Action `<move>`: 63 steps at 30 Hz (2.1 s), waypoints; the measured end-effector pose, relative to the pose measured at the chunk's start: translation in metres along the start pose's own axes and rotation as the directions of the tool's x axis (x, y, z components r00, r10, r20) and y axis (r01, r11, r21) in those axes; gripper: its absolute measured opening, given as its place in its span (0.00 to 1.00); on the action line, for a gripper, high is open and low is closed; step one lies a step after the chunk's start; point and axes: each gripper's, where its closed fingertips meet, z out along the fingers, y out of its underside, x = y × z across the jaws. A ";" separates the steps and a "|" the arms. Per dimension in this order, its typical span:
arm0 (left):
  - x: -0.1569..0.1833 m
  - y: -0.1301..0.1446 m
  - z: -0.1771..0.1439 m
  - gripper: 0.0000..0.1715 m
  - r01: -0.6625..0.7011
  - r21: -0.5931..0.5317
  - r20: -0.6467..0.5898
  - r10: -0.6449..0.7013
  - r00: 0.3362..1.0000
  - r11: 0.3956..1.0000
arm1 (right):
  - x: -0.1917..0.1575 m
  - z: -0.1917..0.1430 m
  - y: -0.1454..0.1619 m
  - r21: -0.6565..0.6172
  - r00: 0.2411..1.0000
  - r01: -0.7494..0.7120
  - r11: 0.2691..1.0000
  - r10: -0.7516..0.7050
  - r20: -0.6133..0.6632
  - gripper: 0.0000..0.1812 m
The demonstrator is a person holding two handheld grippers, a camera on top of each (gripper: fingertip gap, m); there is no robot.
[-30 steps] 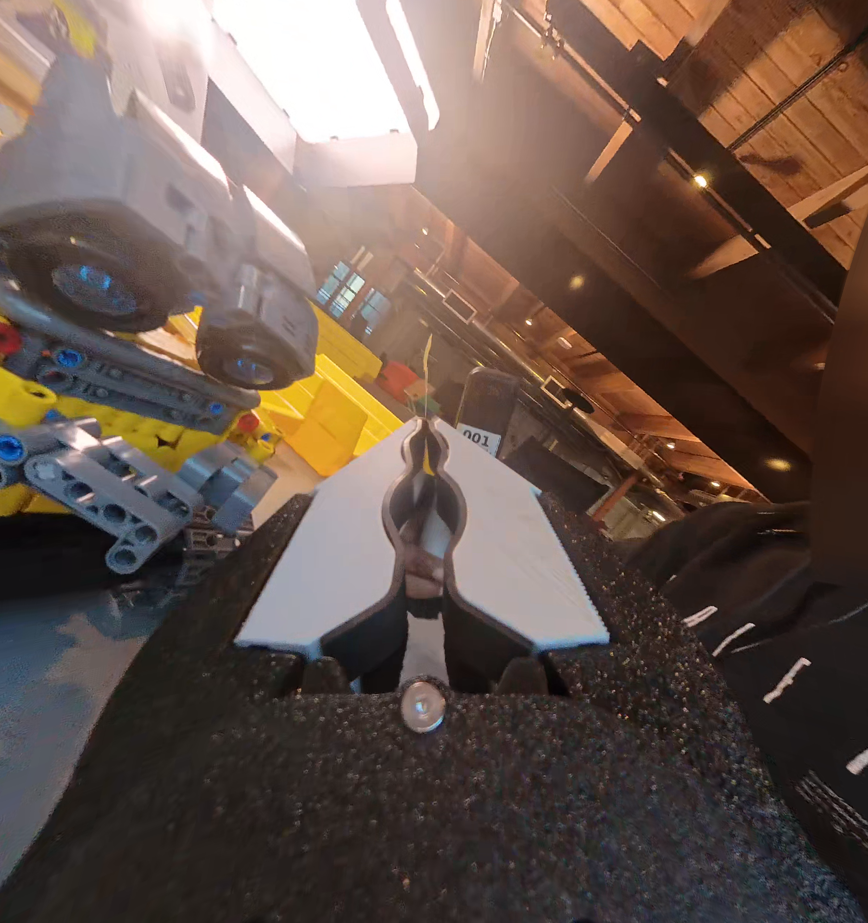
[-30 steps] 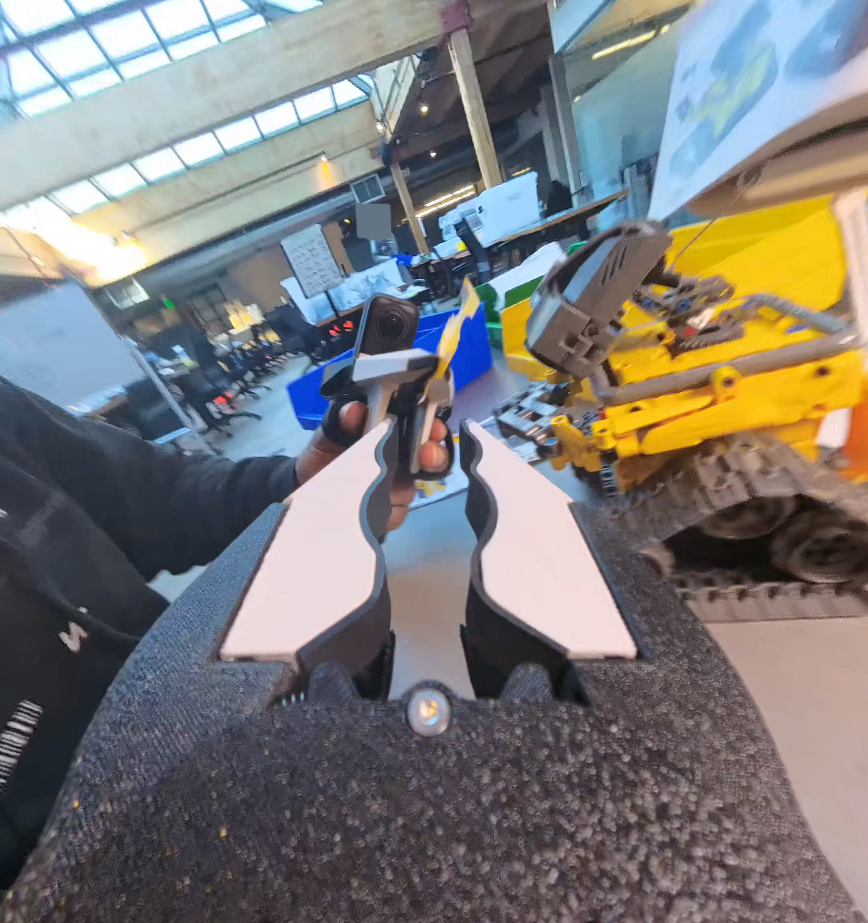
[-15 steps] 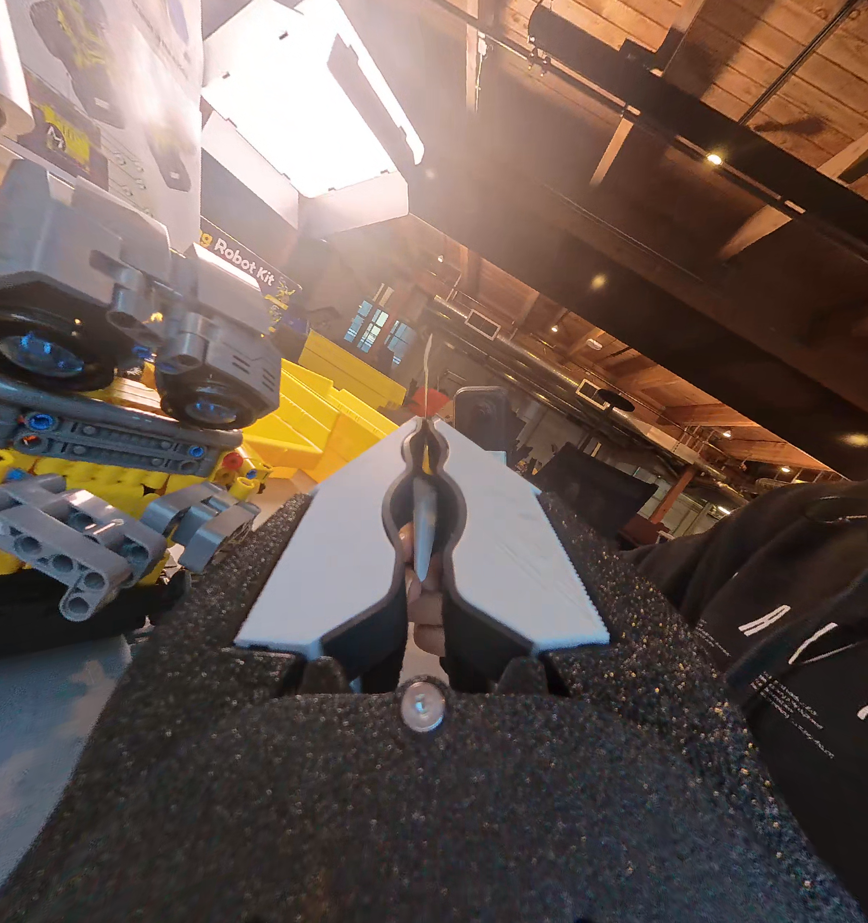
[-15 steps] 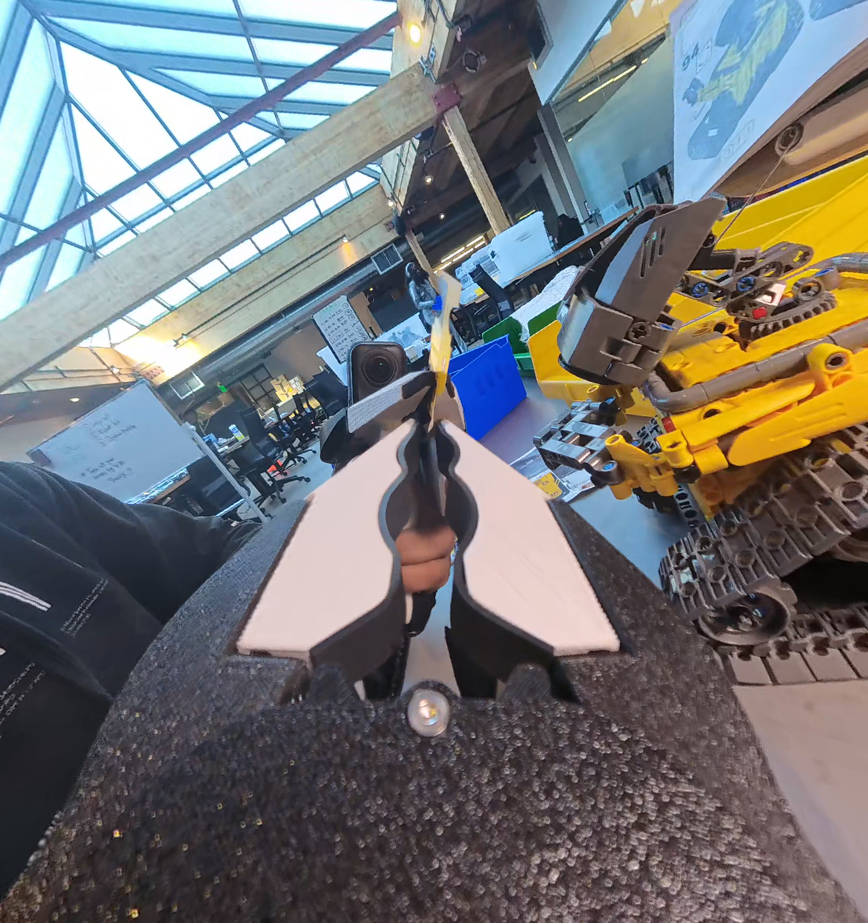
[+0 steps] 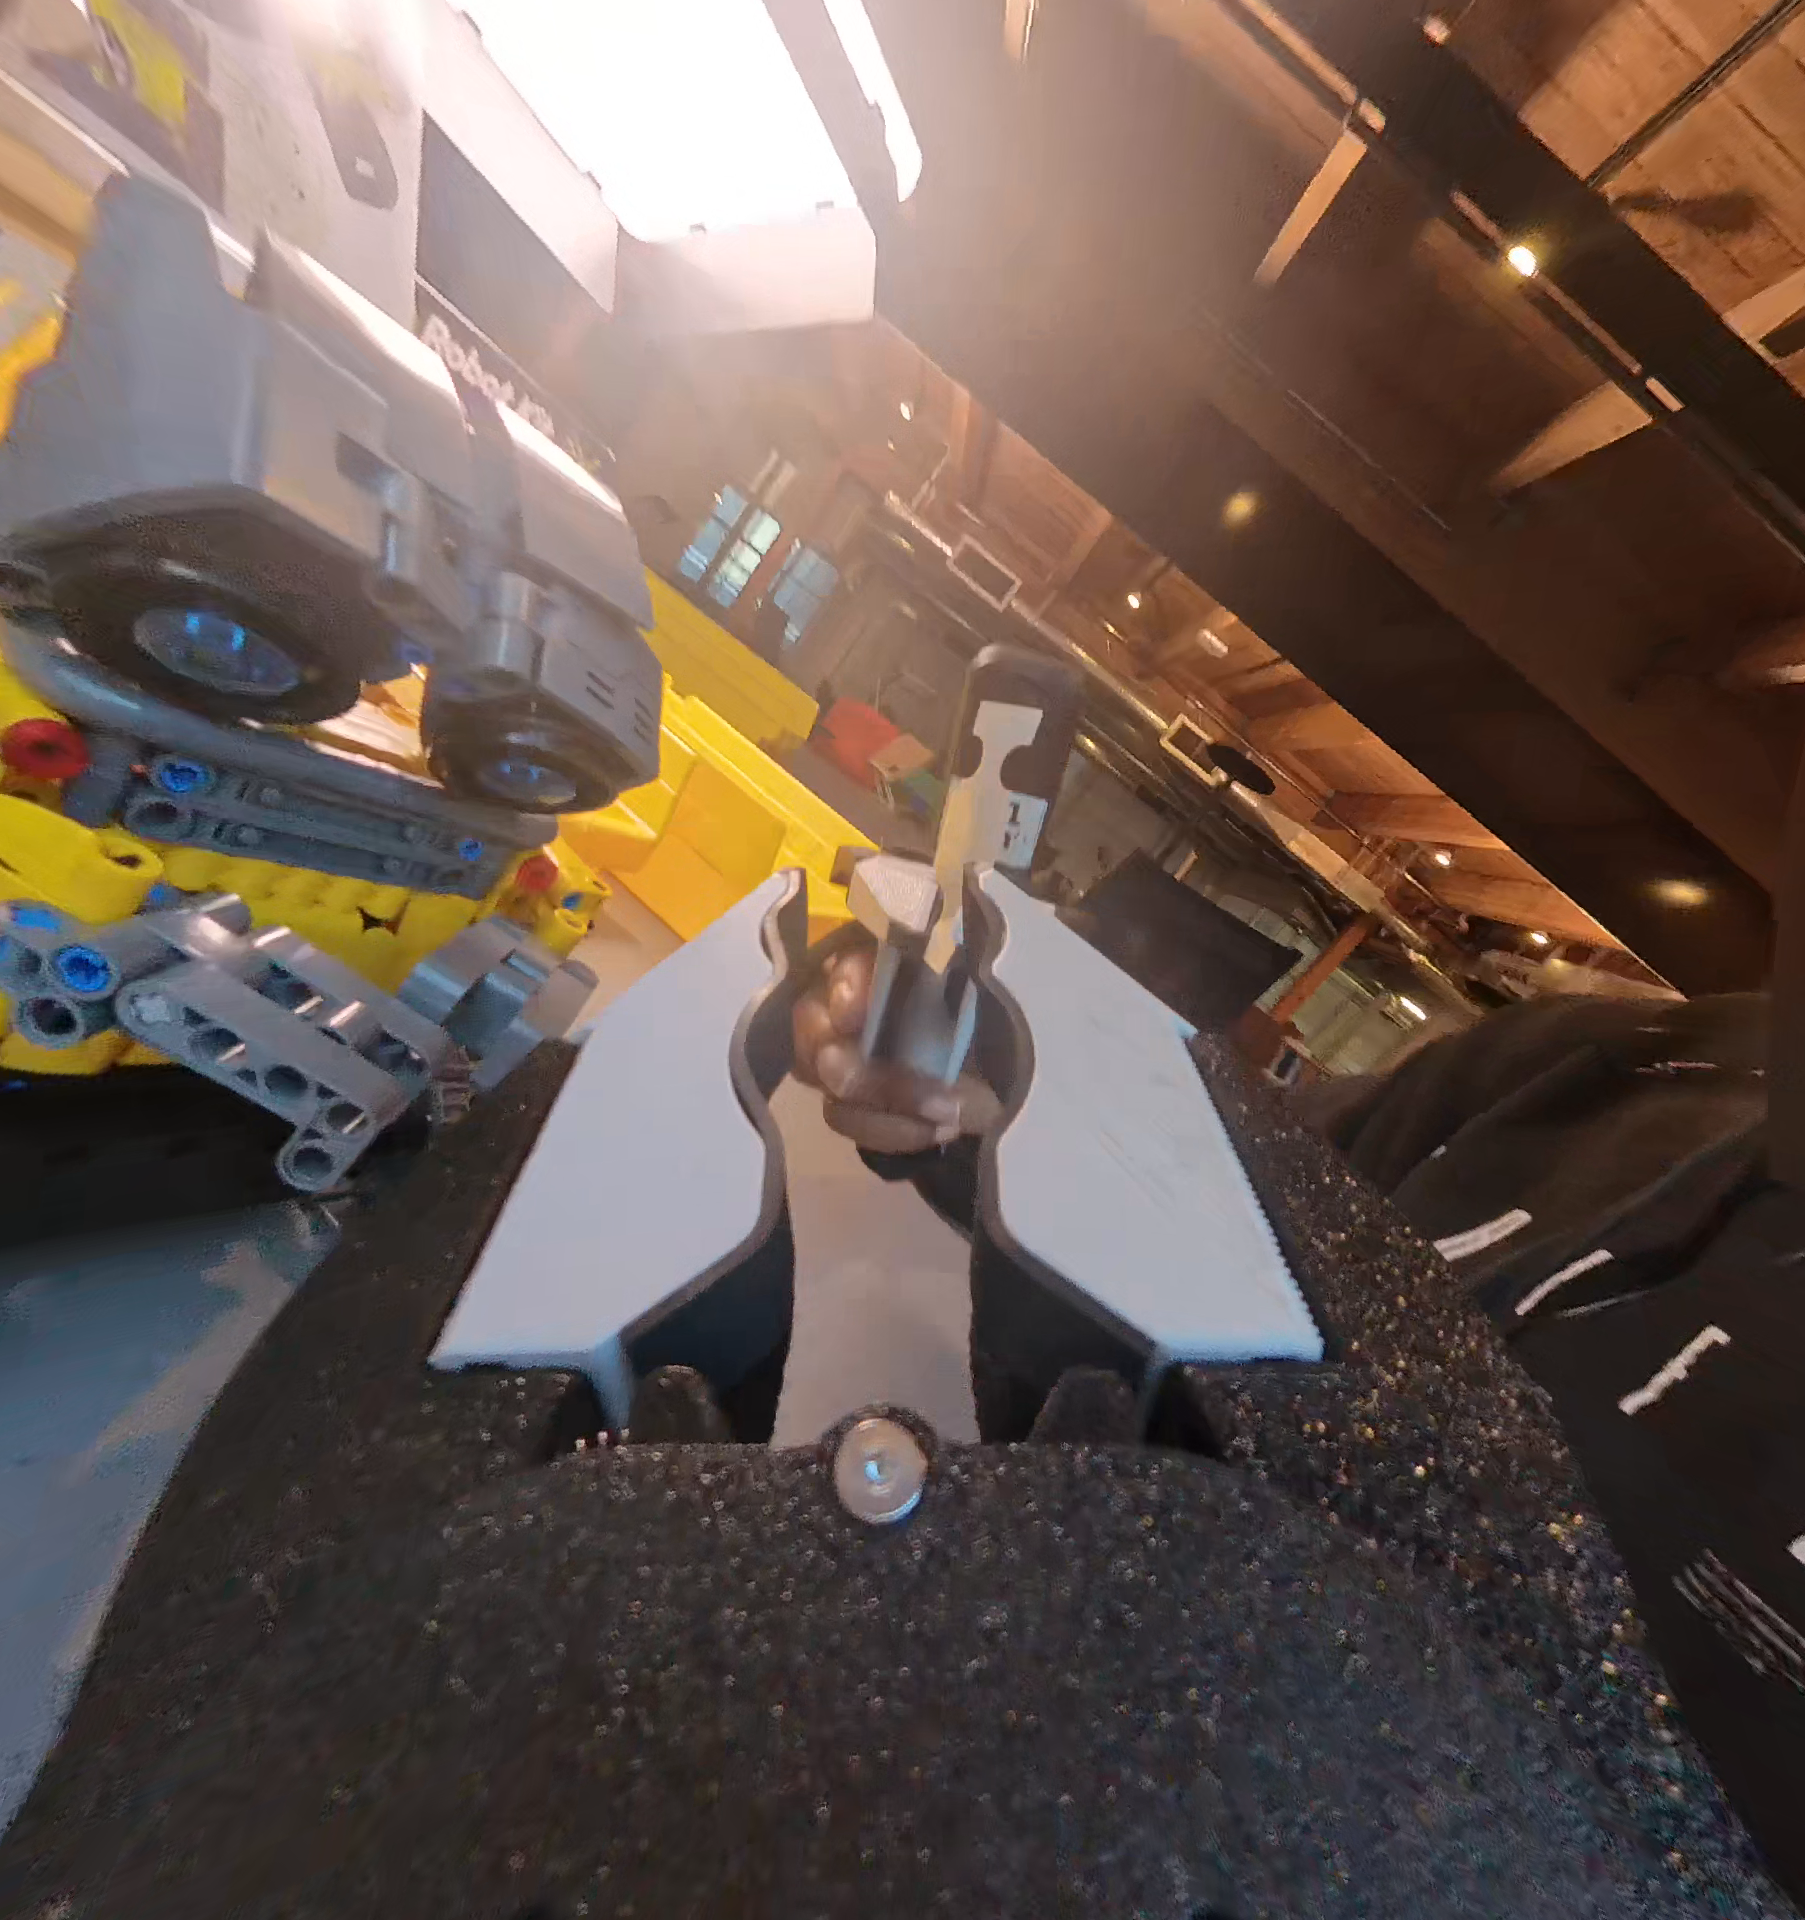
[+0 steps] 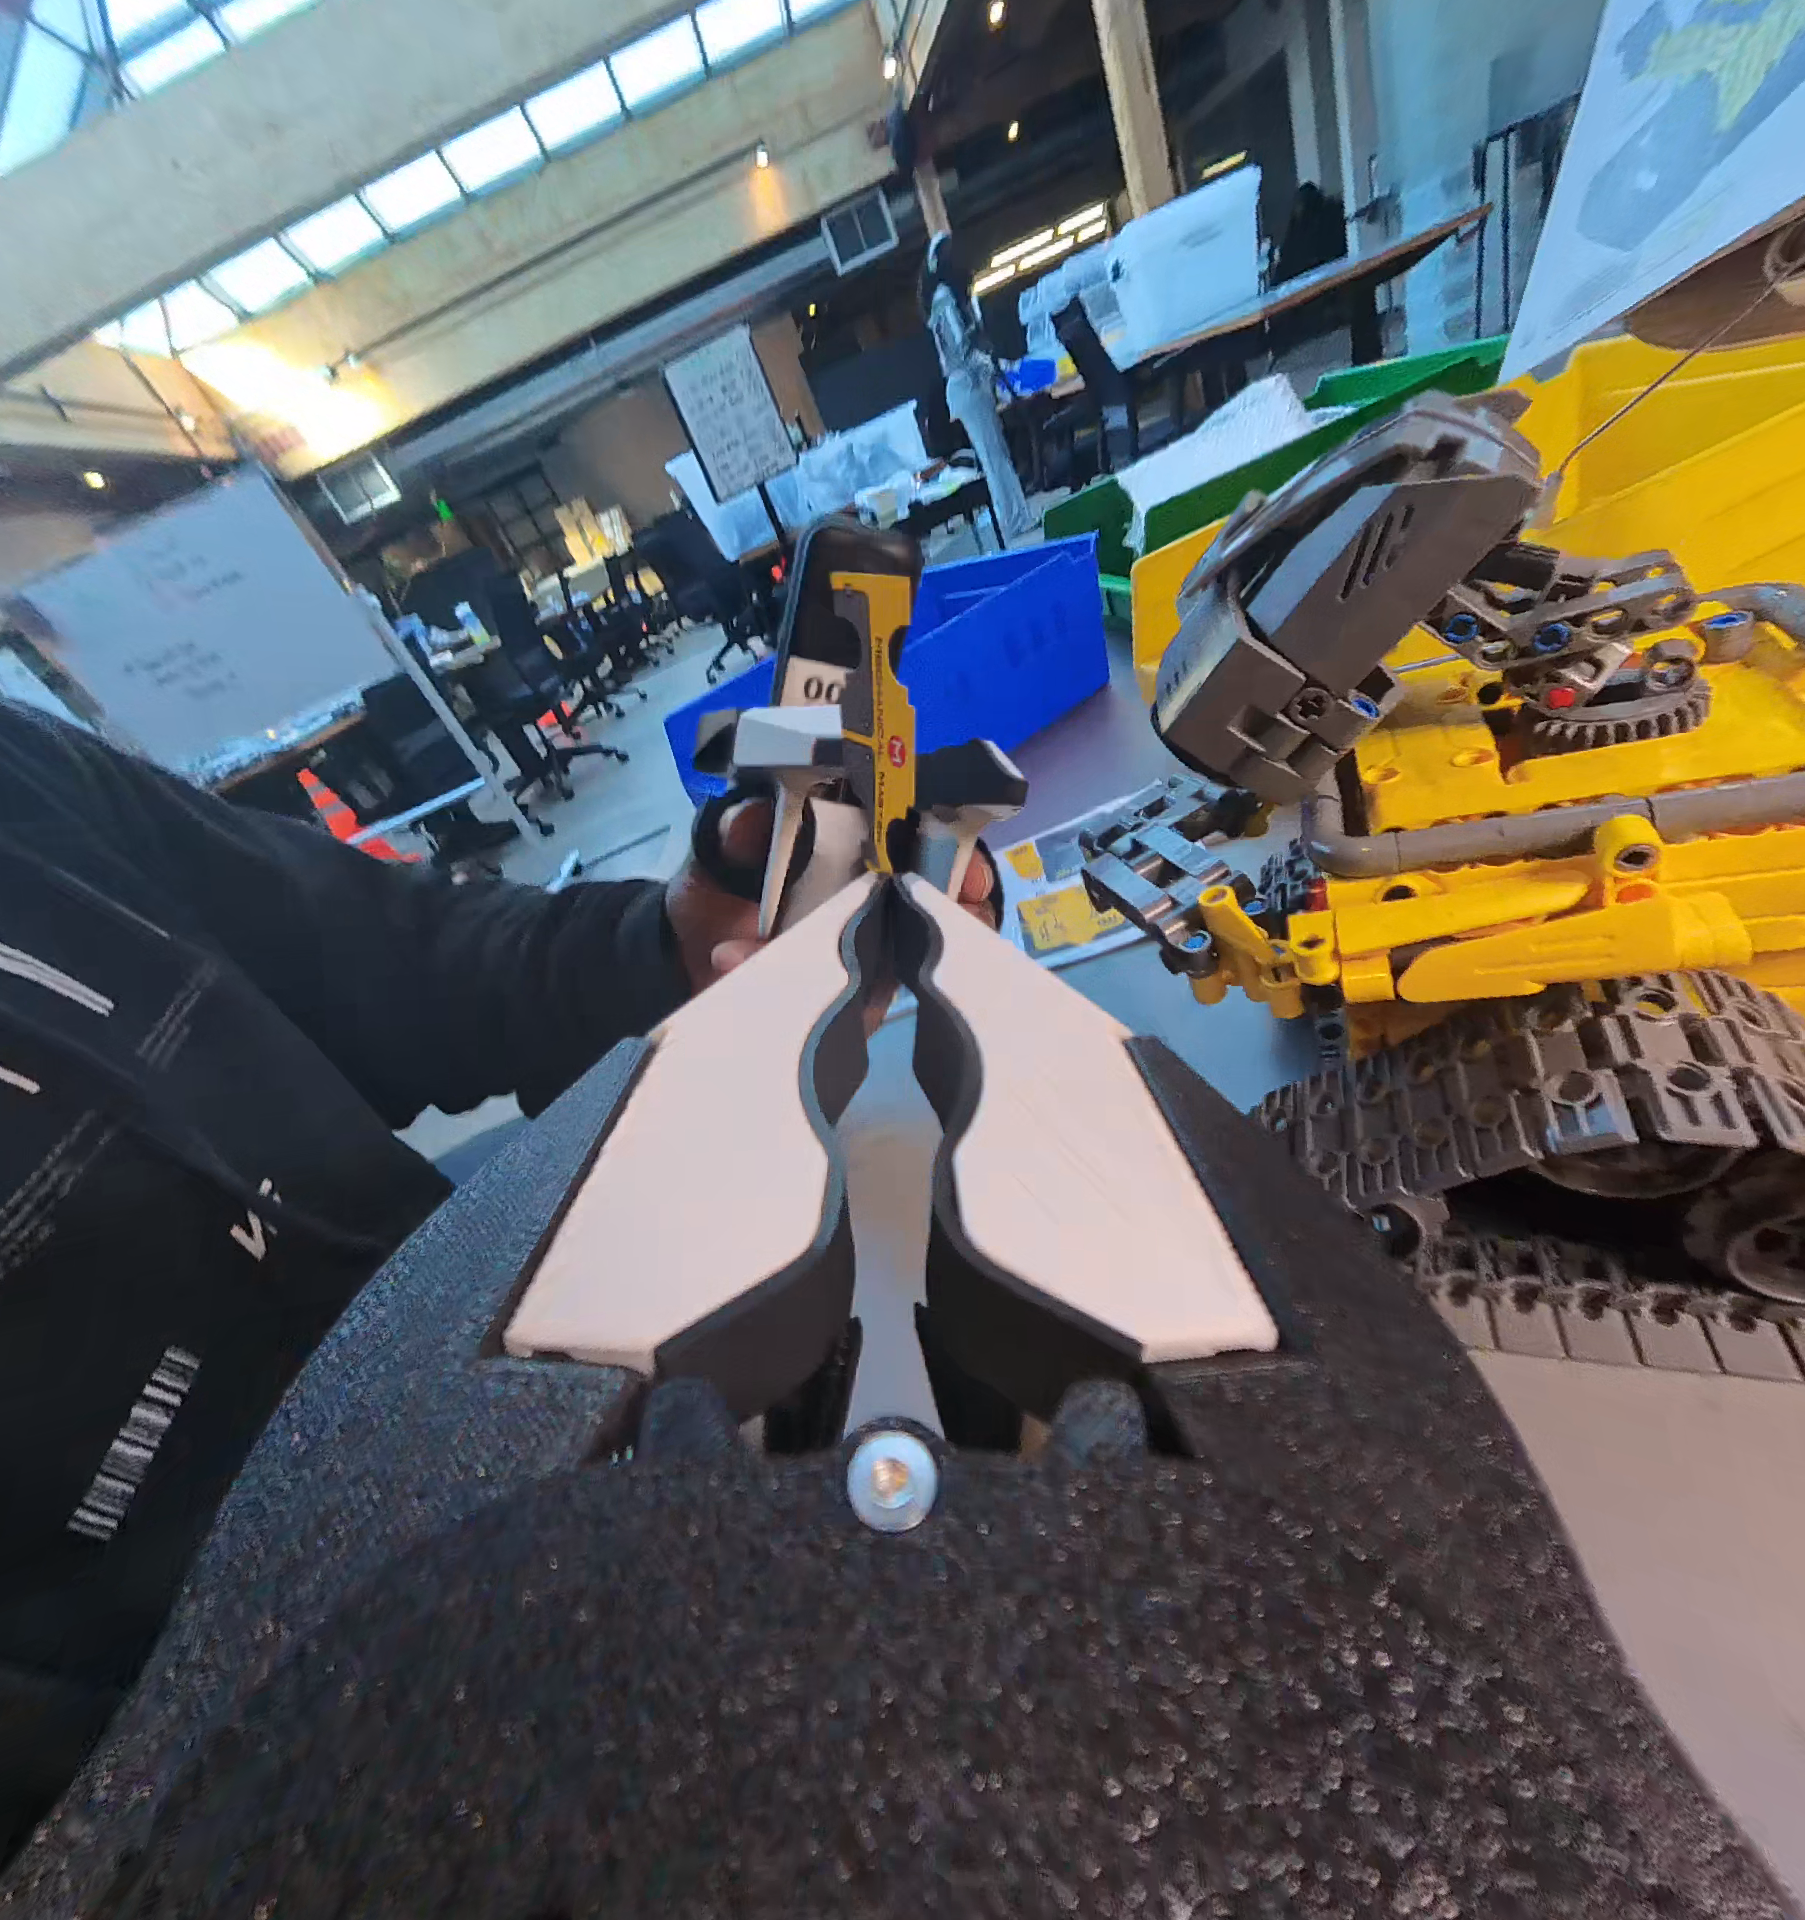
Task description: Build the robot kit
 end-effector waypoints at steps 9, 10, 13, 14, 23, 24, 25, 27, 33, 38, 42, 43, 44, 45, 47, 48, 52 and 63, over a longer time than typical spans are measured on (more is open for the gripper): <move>0.008 0.016 0.004 0.16 -0.040 -0.133 -0.042 0.035 0.999 0.990 | 0.006 -0.006 0.028 -0.202 0.999 0.031 0.979 -0.037 -0.025 0.00; 0.008 0.018 0.004 0.15 -0.046 -0.143 -0.041 0.040 0.998 0.989 | 0.007 -0.006 0.030 -0.212 0.999 0.032 0.977 -0.040 -0.033 0.00; 0.008 0.022 0.004 0.15 -0.077 -0.170 -0.036 0.072 0.997 0.982 | 0.010 -0.007 0.032 -0.217 0.999 -0.002 0.976 -0.008 -0.045 0.00; 0.007 0.023 0.004 0.15 -0.089 -0.177 -0.027 0.086 0.996 0.980 | 0.011 -0.007 0.031 -0.214 0.999 -0.012 0.977 0.002 -0.046 0.00; -0.012 0.029 0.003 0.02 -0.156 -0.232 0.096 0.183 0.978 0.960 | 0.014 -0.008 0.039 -0.244 0.998 -0.032 0.969 0.017 -0.063 0.00; -0.013 0.029 0.003 0.01 -0.145 -0.227 0.100 0.171 0.980 0.963 | 0.014 -0.007 0.039 -0.245 0.998 -0.032 0.969 0.018 -0.062 0.00; -0.014 0.029 0.003 0.00 -0.136 -0.222 0.104 0.162 0.981 0.966 | 0.014 -0.007 0.039 -0.244 0.998 -0.033 0.969 0.018 -0.061 0.00; -0.014 0.028 0.003 0.00 -0.117 -0.213 0.099 0.140 0.985 0.970 | 0.014 -0.007 0.039 -0.242 0.998 -0.033 0.970 0.019 -0.060 0.00; -0.003 0.018 0.003 0.00 -0.092 -0.126 0.043 0.098 0.994 0.988 | 0.008 -0.007 0.026 -0.146 0.999 -0.049 0.988 0.049 -0.003 0.05; 0.010 0.007 0.001 0.00 -0.126 -0.054 -0.017 0.126 0.992 0.991 | -0.003 -0.005 0.015 -0.065 0.997 -0.033 0.997 0.038 0.068 0.10; 0.019 0.000 -0.002 0.00 -0.148 -0.004 -0.047 0.147 0.988 0.989 | -0.011 -0.005 0.007 0.004 0.993 -0.011 1.000 0.010 0.117 0.16; 0.020 -0.002 -0.002 0.00 -0.148 0.007 -0.049 0.148 0.988 0.989 | -0.013 -0.006 0.005 0.024 0.992 -0.002 1.000 -0.001 0.129 0.17; 0.021 -0.003 -0.003 0.00 -0.144 0.017 -0.053 0.144 0.988 0.989 | -0.014 -0.006 0.002 0.043 0.991 0.007 0.999 -0.013 0.131 0.17; 0.021 -0.004 -0.003 0.00 -0.136 0.028 -0.056 0.137 0.989 0.990 | -0.014 -0.006 0.000 0.062 0.992 0.020 0.998 -0.027 0.127 0.18; 0.021 -0.006 -0.004 0.00 -0.121 0.051 -0.056 0.124 0.991 0.991 | -0.014 -0.006 -0.003 0.101 0.992 0.042 0.994 -0.054 0.116 0.15; 0.020 -0.007 -0.004 0.00 -0.114 0.056 -0.056 0.117 0.992 0.992 | -0.013 -0.006 -0.004 0.120 0.992 0.051 0.991 -0.064 0.108 0.13; 0.019 -0.007 -0.004 0.00 -0.082 0.077 -0.060 0.087 0.994 0.994 | -0.009 -0.004 -0.007 0.163 0.994 0.072 0.984 -0.084 0.069 0.06; 0.012 -0.018 -0.012 0.00 -0.001 0.150 -0.063 0.010 0.998 0.989 | 0.005 -0.009 -0.010 0.202 0.994 0.109 0.973 -0.106 -0.023 0.05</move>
